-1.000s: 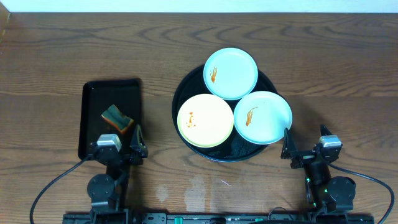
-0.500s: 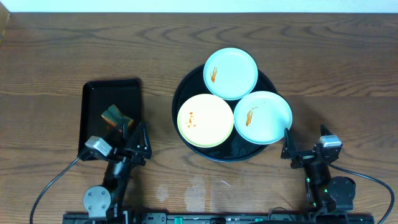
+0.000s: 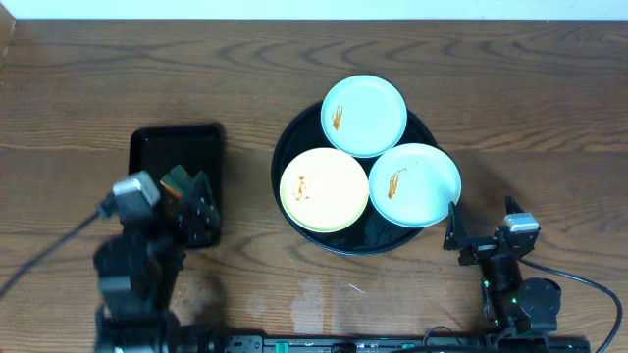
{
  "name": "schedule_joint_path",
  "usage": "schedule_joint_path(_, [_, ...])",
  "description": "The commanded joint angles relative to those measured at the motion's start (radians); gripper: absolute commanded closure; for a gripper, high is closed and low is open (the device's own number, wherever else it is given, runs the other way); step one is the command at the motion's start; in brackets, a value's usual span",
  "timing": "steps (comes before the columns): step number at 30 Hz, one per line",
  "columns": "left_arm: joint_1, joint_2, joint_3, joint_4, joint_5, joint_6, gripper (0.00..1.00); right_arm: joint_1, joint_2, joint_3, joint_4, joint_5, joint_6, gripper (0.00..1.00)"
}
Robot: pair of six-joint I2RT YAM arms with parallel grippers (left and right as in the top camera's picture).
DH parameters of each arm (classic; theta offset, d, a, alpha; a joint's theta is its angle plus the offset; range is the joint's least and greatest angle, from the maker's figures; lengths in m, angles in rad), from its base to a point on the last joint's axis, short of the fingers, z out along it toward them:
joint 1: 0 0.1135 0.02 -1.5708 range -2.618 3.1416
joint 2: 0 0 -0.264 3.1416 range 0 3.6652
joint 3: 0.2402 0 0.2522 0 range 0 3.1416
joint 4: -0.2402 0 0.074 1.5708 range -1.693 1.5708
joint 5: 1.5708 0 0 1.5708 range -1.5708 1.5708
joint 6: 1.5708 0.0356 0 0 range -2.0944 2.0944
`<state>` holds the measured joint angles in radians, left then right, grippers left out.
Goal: Clean dirty plates on tray and stack at the side
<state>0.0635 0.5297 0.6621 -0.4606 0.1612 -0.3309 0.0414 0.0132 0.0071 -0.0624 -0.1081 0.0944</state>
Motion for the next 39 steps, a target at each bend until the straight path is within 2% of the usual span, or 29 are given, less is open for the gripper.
schedule_joint_path(1, [-0.002,0.193,0.167,-0.149,-0.023,0.031,0.20,-0.010,0.000,-0.002,-0.003,-0.001,-0.010,0.01])
schedule_joint_path(5, [-0.002,0.361,0.312,-0.286,0.069,0.031,0.20,-0.010,0.000,-0.002,-0.002,-0.001,-0.010,0.01])
schedule_joint_path(12, [0.005,0.504,0.424,-0.341,0.071,0.082,0.20,-0.010,0.000,-0.002,-0.003,-0.001,-0.010,0.01])
schedule_joint_path(15, [0.059,0.642,0.551,-0.480,0.013,0.039,0.20,-0.010,0.000,-0.002,-0.003,-0.001,-0.010,0.01])
schedule_joint_path(19, [0.151,0.811,0.695,-0.642,0.016,0.014,0.20,-0.010,0.000,-0.002,-0.003,-0.001,-0.010,0.01])
schedule_joint_path(27, [0.202,0.927,0.722,-0.646,0.251,0.000,0.20,-0.010,0.000,-0.002,-0.003,-0.001,-0.010,0.01])
schedule_joint_path(32, [0.200,0.971,0.734,-0.661,0.179,-0.122,0.20,-0.010,0.000,-0.002,-0.002,-0.001,-0.010,0.01])
schedule_joint_path(39, [0.199,1.130,0.856,-0.793,-0.058,-0.169,0.19,-0.010,0.000,-0.002,-0.003,-0.001,-0.010,0.01])
